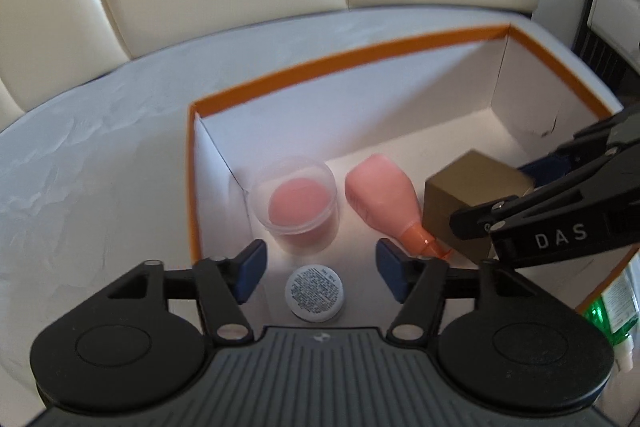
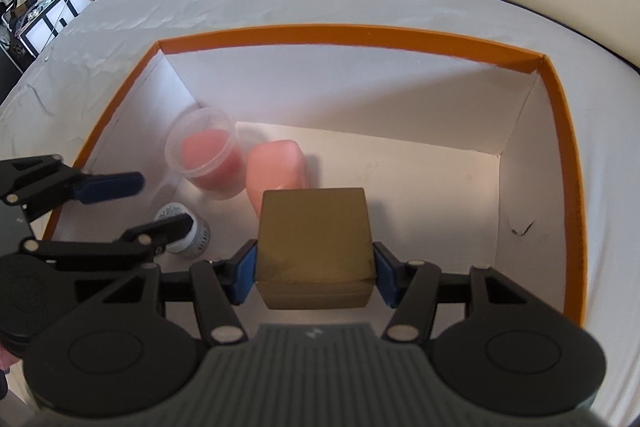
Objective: Organize rigid objects
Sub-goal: 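Lower the brown cube into the orange box and open the right gripper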
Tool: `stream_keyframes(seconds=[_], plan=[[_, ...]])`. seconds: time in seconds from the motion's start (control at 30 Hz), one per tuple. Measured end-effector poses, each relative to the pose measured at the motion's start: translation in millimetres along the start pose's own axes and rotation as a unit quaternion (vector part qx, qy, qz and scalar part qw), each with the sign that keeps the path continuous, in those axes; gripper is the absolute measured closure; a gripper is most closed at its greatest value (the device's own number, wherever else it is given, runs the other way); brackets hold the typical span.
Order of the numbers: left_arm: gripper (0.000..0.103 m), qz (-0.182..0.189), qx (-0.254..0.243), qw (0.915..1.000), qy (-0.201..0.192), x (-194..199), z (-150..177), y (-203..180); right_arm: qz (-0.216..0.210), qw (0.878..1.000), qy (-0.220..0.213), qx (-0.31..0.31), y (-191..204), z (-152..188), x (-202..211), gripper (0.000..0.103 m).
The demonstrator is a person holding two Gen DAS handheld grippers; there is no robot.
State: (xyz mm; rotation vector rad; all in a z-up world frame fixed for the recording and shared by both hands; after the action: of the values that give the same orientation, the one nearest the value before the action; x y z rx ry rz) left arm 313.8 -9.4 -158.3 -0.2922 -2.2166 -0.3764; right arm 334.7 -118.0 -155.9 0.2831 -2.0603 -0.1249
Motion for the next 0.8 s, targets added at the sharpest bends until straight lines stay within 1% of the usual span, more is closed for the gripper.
stream_keyframes(seconds=[0.03,0.07,0.13,0.23,0.3,0.4,0.53,0.7,0.8], plan=[[0.02,0.005,0.01,0.9999,-0.007,4,0,4,0.001,1.0,-0.001,0.0,0,0,0,0.044],[0.021,0.014,0.021,0.9996,-0.014,9,-1,8,0.001,1.0,-0.002,-0.001,-1,0,1,0.044],[0.02,0.024,0.057,0.9976,-0.03,17,-4,18,0.004,1.0,-0.002,-0.003,-1,0,1,0.044],[0.02,0.033,0.114,0.9902,-0.073,29,-10,34,0.007,1.0,-0.004,-0.001,3,0,1,0.044],[0.02,0.04,0.137,0.9863,-0.083,32,-12,39,0.004,1.0,-0.005,0.004,10,0,0,0.044],[0.02,0.041,0.144,0.9843,-0.094,34,-15,42,0.0,1.0,-0.007,0.016,21,0,-1,0.044],[0.02,0.041,0.147,0.9839,-0.093,33,-15,41,-0.003,1.0,-0.007,0.028,32,1,-3,0.044],[0.02,0.041,0.152,0.9834,-0.091,33,-13,41,-0.005,0.999,0.008,0.031,35,4,-9,0.044],[0.02,0.039,0.151,0.9835,-0.091,32,-12,42,0.002,0.999,0.021,0.034,33,9,-12,0.044]])
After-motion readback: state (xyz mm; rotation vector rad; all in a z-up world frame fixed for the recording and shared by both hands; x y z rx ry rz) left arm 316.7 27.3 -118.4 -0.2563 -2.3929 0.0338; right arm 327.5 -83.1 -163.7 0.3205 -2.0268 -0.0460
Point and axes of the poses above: each gripper's, at about its wrist camera, not at the fingertips, and x roughly against the way its jaws point, y to its left, z to its underside, the point moved 7 cm from there along -x, roughly the way its jaws point, and after that the axes turned 3 degrees about -z, right-handed, at the moved point
